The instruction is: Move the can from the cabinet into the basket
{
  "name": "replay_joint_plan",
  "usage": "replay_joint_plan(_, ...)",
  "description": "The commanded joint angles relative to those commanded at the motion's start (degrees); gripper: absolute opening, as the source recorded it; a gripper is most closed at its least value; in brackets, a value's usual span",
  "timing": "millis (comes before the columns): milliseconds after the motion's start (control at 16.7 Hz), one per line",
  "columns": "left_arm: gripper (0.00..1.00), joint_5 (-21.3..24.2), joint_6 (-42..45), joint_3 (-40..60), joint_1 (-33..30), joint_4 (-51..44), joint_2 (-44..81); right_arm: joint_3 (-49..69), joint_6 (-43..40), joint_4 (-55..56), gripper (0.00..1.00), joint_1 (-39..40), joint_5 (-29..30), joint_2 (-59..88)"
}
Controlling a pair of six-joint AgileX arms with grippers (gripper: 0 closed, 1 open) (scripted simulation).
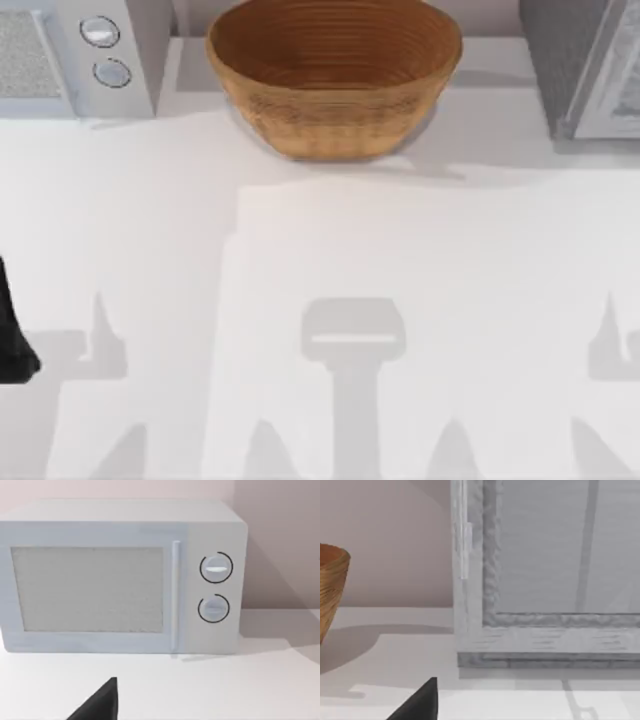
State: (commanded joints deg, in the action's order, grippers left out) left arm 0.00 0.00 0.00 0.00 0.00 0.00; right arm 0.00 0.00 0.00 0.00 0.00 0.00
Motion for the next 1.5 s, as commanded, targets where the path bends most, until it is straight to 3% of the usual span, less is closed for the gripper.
replay_joint_plan(240, 1.0, 0.0, 0.0, 0.0, 0.0, 0.0, 0.0, 1.7, 0.0, -0.1, 1.0, 0.2, 0.1, 0.9)
replay_joint_plan(540, 1.0, 0.0, 0.0, 0.0, 0.0, 0.0, 0.0, 14.3, 0.2, -2.2, 1.0, 1.7, 1.2, 9.1)
replay_joint_plan(1500, 1.0, 0.0, 0.0, 0.0, 0.0, 0.0, 0.0, 82.6, 0.8, -19.3, 1.0, 8.7, 9.3, 62.2)
